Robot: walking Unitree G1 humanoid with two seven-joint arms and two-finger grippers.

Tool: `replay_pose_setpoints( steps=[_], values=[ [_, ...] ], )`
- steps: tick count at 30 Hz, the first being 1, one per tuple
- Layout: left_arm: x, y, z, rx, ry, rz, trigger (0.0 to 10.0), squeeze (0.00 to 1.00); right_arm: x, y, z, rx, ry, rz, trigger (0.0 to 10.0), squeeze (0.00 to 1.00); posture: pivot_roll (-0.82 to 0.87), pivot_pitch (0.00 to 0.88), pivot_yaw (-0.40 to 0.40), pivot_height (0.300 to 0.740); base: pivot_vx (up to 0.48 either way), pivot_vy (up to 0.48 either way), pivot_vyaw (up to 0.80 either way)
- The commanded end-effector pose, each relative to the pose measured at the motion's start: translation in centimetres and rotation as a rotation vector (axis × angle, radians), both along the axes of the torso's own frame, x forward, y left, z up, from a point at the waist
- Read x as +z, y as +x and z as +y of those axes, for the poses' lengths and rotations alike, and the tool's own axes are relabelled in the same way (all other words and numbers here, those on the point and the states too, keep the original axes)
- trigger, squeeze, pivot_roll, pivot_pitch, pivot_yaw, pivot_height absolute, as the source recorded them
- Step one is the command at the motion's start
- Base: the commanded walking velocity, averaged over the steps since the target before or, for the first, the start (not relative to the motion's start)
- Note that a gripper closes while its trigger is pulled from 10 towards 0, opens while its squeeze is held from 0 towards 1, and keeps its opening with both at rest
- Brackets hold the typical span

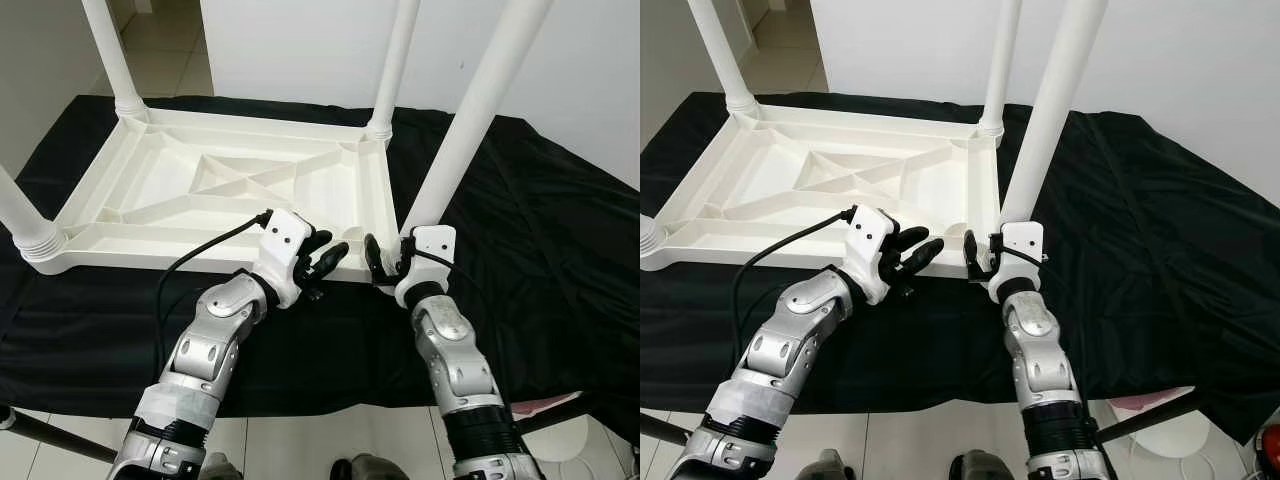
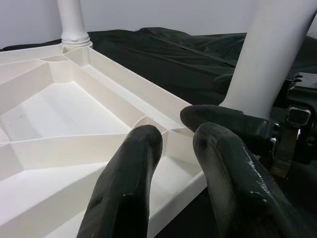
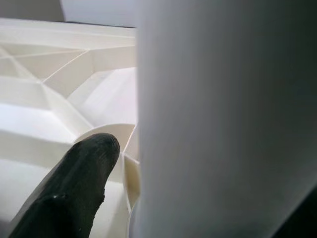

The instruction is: Building children table

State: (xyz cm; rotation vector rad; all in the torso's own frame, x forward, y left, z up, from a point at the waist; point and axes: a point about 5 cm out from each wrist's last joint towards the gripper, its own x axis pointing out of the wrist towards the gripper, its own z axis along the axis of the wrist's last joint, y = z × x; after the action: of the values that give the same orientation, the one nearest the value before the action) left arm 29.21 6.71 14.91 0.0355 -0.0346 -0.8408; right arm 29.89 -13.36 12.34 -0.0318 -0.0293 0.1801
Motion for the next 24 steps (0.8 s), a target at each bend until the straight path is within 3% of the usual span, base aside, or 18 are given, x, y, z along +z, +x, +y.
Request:
replay_pose_setpoints(
  steps=[1,2,3,7,8,11,13,18,19,20,21,22,24],
  values=[
    [-0.1,-0.2,0.2,0.031,0.01,0.005,10.0,0.0,-0.1,0.0,-1.0,0.076,-0.04,0.011,10.0,0.41,0.02,0.037,-0.047,0.74,0.0,0.0,0.0],
    [-0.1,-0.2,0.2,0.031,0.01,0.005,10.0,0.0,-0.1,0.0,-1.0,0.076,-0.04,0.011,10.0,0.41,0.02,0.037,-0.047,0.74,0.0,0.0,0.0],
    [-0.1,-0.5,0.1,0.009,0.004,0.018,10.0,0.0,0.0,0.3,-1.4,0.129,-0.053,0.003,10.0,0.0,0.02,0.04,-0.046,0.74,0.0,0.0,0.0],
    [-0.2,-0.9,-0.2,-0.028,0.013,0.025,10.0,0.0,0.4,0.5,-1.9,0.247,-0.081,-0.014,10.0,0.0,0.02,0.043,-0.043,0.74,0.0,0.0,0.0],
    [-0.2,-1.2,-0.4,-0.053,0.017,0.027,10.0,0.0,0.6,0.6,-2.0,0.347,-0.119,-0.023,10.0,0.0,0.02,0.042,-0.041,0.74,0.0,0.0,0.0],
    [-0.3,-1.4,-0.6,-0.07,0.02,0.028,10.0,0.0,0.8,0.6,-2.0,0.425,-0.149,-0.031,10.0,0.0,0.02,0.041,-0.041,0.74,0.0,0.0,0.0],
    [-0.3,-1.5,-0.9,-0.088,0.02,0.029,10.0,0.0,1.3,0.9,-2.2,0.555,-0.167,-0.025,10.0,0.0,0.02,0.041,-0.04,0.74,0.0,0.0,0.0],
    [-0.1,-1.5,-1.3,-0.101,0.012,0.034,10.0,0.0,1.6,1.4,-2.0,0.668,-0.185,-0.013,10.0,0.0,0.02,0.037,-0.033,0.74,0.0,0.0,0.0],
    [0.0,-1.7,-1.5,-0.118,0.009,0.037,10.0,0.0,1.4,1.6,-1.8,0.705,-0.205,-0.004,9.3,0.0,0.02,0.037,-0.033,0.74,0.0,0.0,0.0],
    [0.0,-1.9,-1.7,-0.138,0.01,0.04,10.0,0.0,1.1,1.7,-1.6,0.73,-0.214,0.01,4.4,0.0,0.02,0.037,-0.032,0.74,0.0,0.0,0.0],
    [0.0,-1.9,-1.7,-0.138,0.01,0.04,10.0,0.0,1.1,1.7,-1.6,0.73,-0.214,0.01,4.4,0.0,0.02,0.037,-0.032,0.74,0.0,0.0,0.0],
    [0.0,-2.3,-1.9,-0.164,0.017,0.039,10.0,0.0,0.6,1.7,-1.5,0.744,-0.216,0.032,0.0,0.0,0.02,0.035,-0.033,0.74,0.0,0.0,0.0],
    [0.0,-2.3,-1.9,-0.164,0.017,0.039,10.0,0.0,0.6,1.7,-1.5,0.744,-0.216,0.032,0.0,0.0,0.02,0.035,-0.033,0.74,0.0,0.0,0.0]
  ],
)
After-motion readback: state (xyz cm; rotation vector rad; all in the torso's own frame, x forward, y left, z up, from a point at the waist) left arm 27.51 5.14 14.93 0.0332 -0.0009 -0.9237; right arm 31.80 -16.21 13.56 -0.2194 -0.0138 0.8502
